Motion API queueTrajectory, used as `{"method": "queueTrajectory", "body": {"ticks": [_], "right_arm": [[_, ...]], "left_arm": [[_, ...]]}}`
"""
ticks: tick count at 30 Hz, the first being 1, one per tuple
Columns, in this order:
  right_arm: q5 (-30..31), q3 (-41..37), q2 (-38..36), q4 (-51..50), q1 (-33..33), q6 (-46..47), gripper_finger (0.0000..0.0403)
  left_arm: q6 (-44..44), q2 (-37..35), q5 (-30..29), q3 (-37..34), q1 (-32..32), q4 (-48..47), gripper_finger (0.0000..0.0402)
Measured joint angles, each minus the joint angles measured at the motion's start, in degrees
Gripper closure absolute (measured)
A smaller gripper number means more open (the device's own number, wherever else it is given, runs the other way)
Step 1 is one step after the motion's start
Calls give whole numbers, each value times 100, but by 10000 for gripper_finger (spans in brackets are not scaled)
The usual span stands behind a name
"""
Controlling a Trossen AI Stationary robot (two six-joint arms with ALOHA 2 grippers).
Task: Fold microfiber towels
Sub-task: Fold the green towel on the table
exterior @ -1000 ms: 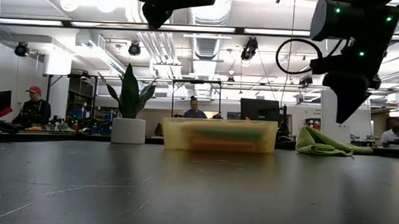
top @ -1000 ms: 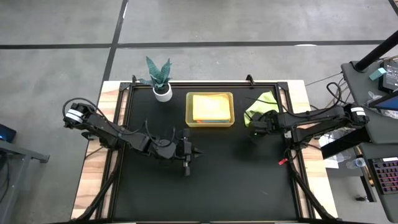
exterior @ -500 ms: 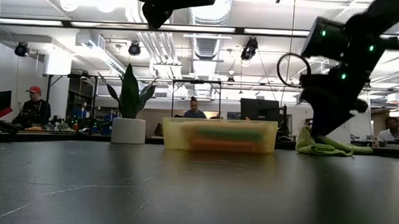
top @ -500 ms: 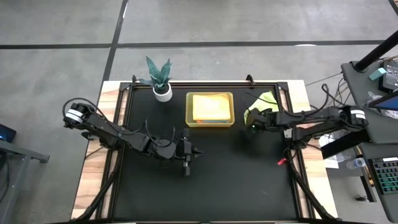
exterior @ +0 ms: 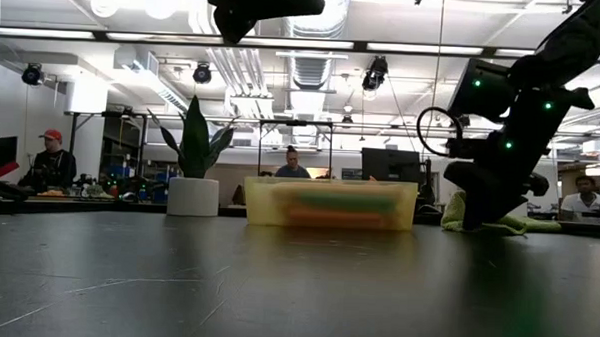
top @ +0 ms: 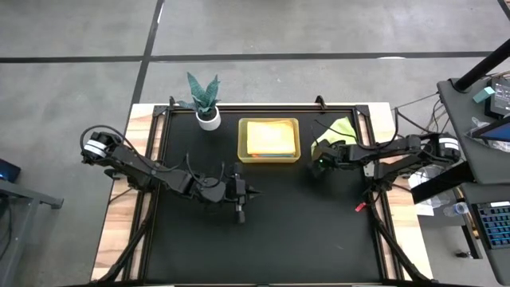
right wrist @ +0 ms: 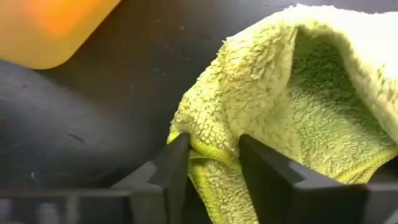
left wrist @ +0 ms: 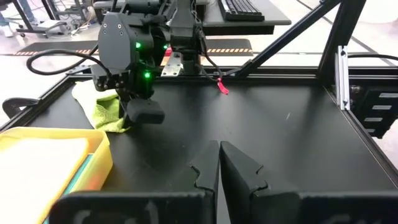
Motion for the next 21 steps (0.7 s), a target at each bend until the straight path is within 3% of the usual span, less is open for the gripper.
{"method": "queueTrajectory", "body": {"ticks": [8,12,21], "right_arm": [[-267,-9,74,-41,0,-62,381],[-520,7,-101,-101,-2,-134,387],[-1889,255,-578,-447,386,-333,389]], "left_arm": [[0,0,-1,0,8,-2,400],[0,0,-1,0,11,-2,400],[-4,0,-359,-2,11,-2,400]]}}
